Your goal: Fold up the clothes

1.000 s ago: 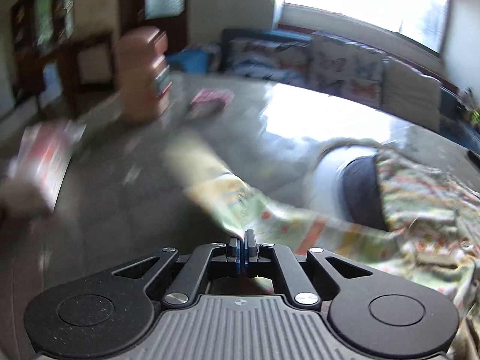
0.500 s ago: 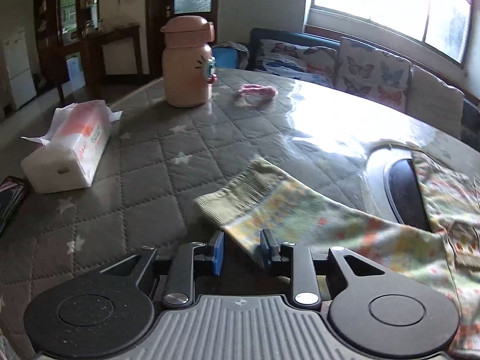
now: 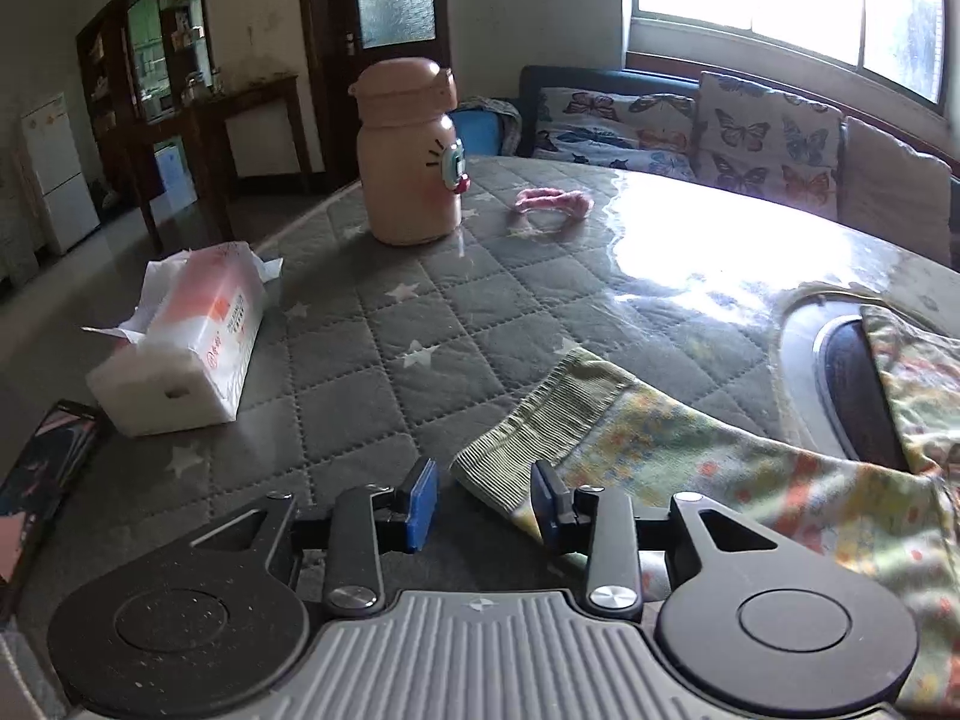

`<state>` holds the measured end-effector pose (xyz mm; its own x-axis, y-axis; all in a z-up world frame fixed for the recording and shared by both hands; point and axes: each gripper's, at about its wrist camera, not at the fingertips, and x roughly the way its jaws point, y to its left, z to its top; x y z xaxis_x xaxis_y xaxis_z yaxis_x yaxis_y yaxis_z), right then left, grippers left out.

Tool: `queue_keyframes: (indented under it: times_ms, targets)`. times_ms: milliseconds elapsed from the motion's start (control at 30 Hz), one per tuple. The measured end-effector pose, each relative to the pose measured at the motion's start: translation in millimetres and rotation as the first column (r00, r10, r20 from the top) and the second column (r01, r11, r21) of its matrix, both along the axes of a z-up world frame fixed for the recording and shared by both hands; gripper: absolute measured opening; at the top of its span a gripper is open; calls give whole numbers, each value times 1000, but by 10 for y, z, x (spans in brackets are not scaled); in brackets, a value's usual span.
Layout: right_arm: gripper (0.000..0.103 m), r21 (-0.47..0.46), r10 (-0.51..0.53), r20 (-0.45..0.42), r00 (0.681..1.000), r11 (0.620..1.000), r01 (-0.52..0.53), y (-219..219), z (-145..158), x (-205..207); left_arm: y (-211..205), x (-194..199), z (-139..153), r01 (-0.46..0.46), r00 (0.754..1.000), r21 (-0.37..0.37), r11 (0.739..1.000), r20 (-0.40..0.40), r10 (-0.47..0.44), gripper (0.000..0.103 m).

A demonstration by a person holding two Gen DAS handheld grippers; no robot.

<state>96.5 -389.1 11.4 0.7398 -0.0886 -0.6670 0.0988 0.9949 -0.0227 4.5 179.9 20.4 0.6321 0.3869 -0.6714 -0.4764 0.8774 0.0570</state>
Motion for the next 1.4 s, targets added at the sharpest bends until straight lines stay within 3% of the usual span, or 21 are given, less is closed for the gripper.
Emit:
queue_keyframes:
  times_ms: [133,267,433,467,533,667,800,933,1067,1333,1400]
  targets:
    - [49,20,137,3,991,990,-137,314,128,-160,-228,-37,105,107,994,3,994,17,-107,38]
    - [47,69,316,-7,949,946,-315,755,208,-325,-546,8,149,246,969,-30,969,36,-245,38]
    - [46,100,530,-17,848,845,-526,1378,244,-561,-1006,116,91,404,915,-59,913,32,-402,38]
    - [42,100,544,-18,839,836,-540,1423,246,-580,-1087,134,78,429,903,-63,901,32,-428,37]
    - [39,109,615,-26,788,785,-609,1657,248,-697,-1241,171,53,475,880,-71,877,34,-474,36]
    - [38,125,680,-51,731,731,-671,1883,186,-821,-1527,247,5,558,830,-85,826,39,-557,35]
    - [36,110,701,-65,710,712,-693,1993,93,-899,-1747,305,-54,618,786,-88,781,36,-617,34]
    - [31,94,720,-79,689,693,-714,2103,2,-977,-1878,325,-120,651,758,-96,753,30,-652,34]
    - [7,95,714,-66,697,700,-708,2095,15,-994,-1908,325,-164,662,747,-108,741,28,-664,34]
    - [4,185,677,13,735,721,-668,1849,285,-996,-1900,397,-100,665,746,-99,740,46,-664,32]
    - [4,208,660,38,750,729,-652,1761,376,-992,-1921,425,-104,675,737,-106,730,49,-675,32]
